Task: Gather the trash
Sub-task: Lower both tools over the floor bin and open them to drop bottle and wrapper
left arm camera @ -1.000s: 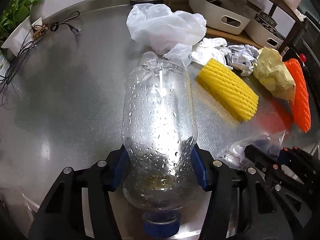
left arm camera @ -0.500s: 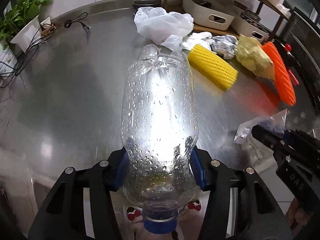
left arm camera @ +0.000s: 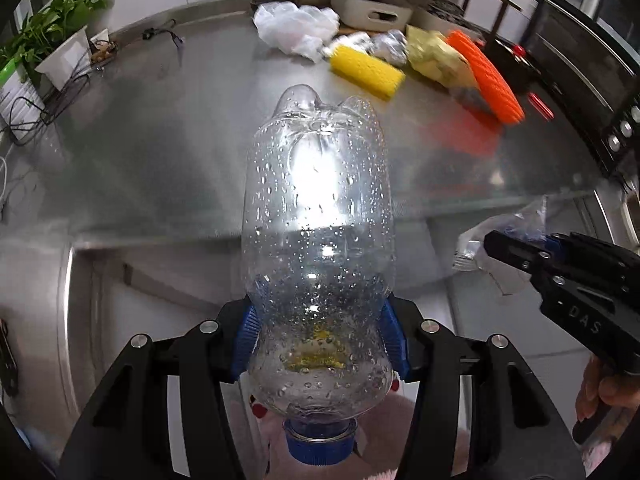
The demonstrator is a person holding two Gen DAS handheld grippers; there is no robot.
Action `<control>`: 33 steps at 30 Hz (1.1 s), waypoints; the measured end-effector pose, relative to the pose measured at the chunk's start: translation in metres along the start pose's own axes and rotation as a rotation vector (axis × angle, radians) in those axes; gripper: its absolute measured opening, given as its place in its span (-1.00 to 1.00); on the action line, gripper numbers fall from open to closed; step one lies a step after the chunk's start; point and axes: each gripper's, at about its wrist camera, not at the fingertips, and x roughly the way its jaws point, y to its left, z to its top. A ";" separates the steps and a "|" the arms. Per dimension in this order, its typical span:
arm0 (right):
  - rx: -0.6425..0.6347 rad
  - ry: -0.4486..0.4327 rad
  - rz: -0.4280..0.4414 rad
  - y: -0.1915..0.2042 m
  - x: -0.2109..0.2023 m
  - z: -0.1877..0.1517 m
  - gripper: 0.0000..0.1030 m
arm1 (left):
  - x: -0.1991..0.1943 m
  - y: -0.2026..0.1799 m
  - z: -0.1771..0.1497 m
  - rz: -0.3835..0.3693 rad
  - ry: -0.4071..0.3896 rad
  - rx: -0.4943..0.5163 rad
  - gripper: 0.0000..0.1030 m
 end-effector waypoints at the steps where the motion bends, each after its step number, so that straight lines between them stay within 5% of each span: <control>1: 0.008 0.018 0.004 0.000 0.003 -0.007 -0.61 | 0.000 -0.001 -0.007 -0.009 0.009 0.004 -0.02; 8: 0.049 0.138 0.000 -0.004 0.041 -0.041 -0.61 | 0.029 -0.007 -0.045 -0.050 0.108 0.021 -0.03; 14: 0.120 0.231 -0.013 -0.021 0.094 -0.066 -0.61 | 0.097 -0.004 -0.076 -0.071 0.214 -0.001 -0.03; 33: 0.241 0.345 -0.048 -0.061 0.244 -0.106 -0.57 | 0.263 -0.015 -0.115 -0.080 0.364 -0.052 -0.06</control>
